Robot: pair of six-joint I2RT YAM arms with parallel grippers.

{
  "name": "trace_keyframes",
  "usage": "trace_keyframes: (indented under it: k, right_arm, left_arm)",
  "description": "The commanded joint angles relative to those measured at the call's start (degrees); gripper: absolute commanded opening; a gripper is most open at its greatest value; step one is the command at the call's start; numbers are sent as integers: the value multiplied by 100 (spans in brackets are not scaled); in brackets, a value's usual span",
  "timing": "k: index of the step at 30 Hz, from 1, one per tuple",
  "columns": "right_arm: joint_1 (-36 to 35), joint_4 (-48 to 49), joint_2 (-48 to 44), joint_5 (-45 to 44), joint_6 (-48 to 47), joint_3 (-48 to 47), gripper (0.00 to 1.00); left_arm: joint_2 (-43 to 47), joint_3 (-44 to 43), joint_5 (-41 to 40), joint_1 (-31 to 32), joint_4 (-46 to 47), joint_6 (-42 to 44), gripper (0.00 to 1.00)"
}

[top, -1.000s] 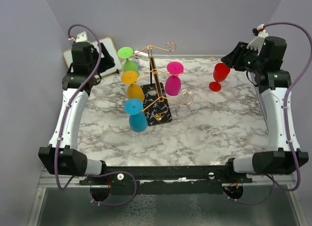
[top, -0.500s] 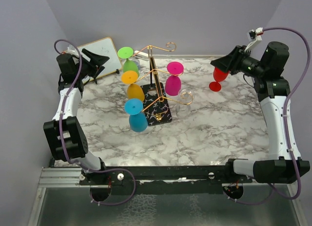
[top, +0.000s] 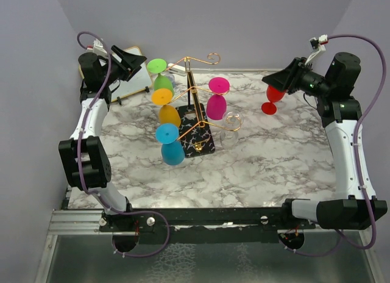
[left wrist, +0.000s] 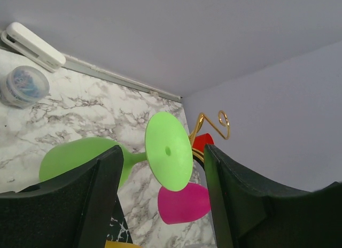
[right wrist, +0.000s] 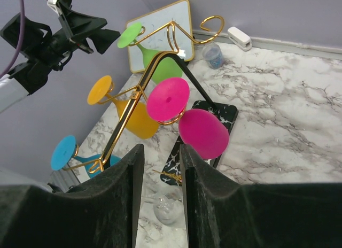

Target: Take the wine glass off the wine glass rack

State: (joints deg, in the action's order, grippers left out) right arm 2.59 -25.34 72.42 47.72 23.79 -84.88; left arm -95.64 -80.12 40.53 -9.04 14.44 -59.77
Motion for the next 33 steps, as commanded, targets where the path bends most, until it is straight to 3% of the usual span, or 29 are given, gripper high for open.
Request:
trace_keyframes:
  k: [1,13,26,31,33]
  right_arm:
    - [-4,141,-10,133,8,-99,33]
    - [0,160,3,127,12,-72,32]
    - [-2,187,20,132,29,-48,31]
    - [-4,186,18,117,26,-29,31]
    - [-4,174,9,106,16,-25,31]
  left_arm:
    - [-122,-307,182,118,-171,141,63]
    - [-446,-399,277,284,-210,125,61]
    - [-572,-355,437,341,112,-161,45]
    - [-612,-331,510,343,323,-359,30]
    - [-614,-322,542,342,402,-425,19]
